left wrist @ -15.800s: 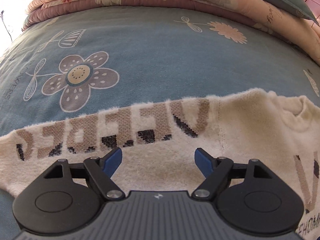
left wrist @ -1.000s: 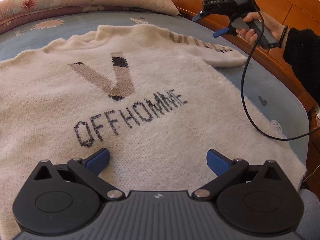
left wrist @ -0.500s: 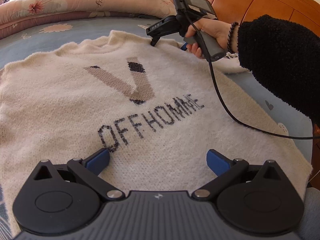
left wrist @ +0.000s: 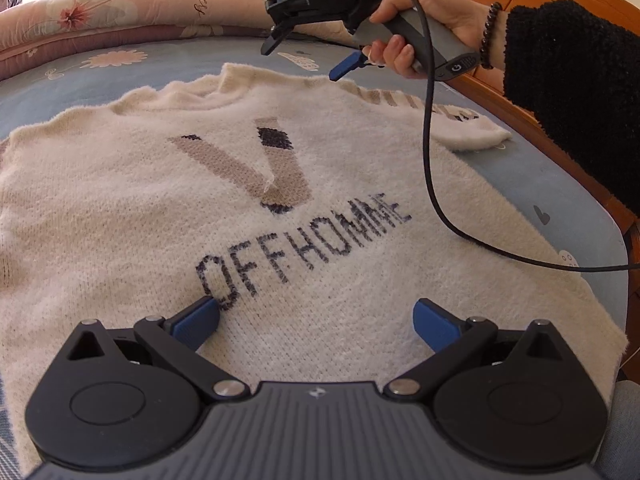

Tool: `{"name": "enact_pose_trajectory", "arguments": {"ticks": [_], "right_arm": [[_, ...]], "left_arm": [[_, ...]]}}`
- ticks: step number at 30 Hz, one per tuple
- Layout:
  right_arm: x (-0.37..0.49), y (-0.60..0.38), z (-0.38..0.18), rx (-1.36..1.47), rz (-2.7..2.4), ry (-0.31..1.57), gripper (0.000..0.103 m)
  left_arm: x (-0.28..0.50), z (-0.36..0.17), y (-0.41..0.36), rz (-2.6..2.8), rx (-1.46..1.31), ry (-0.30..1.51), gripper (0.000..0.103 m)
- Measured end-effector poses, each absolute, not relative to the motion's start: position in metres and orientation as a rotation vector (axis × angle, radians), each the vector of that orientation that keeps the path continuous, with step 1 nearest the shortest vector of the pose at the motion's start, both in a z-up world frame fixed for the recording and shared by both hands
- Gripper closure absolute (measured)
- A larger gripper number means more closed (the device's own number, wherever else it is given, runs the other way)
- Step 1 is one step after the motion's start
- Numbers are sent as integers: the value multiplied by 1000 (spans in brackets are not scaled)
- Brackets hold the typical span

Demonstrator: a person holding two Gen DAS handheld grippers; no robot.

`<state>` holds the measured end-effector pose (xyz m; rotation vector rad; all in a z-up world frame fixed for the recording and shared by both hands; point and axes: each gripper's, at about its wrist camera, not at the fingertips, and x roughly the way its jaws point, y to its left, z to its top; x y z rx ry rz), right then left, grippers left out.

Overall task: Fold clothes
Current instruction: 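Sweep the open right gripper along the lettered sleeve toward the collar, then press the open right gripper along the sweater collar edge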

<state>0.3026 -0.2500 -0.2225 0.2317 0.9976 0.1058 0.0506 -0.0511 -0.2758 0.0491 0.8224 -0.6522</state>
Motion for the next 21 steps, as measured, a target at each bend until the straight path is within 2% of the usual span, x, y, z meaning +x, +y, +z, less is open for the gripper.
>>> {"name": "enact_pose_trajectory", "arguments": {"ticks": [3, 7, 18, 21], "right_arm": [[315, -238, -247, 189, 20, 1015, 3], [329, -234, -267, 151, -42, 977, 0], [320, -219, -232, 272, 183, 991, 0], [324, -202, -239, 240, 219, 969, 0]], "left_arm": [[51, -276, -51, -653, 47, 821, 1], [50, -276, -50, -655, 45, 819, 1], [51, -277, -50, -654, 42, 819, 1], [51, -277, -51, -654, 53, 814, 1]]}}
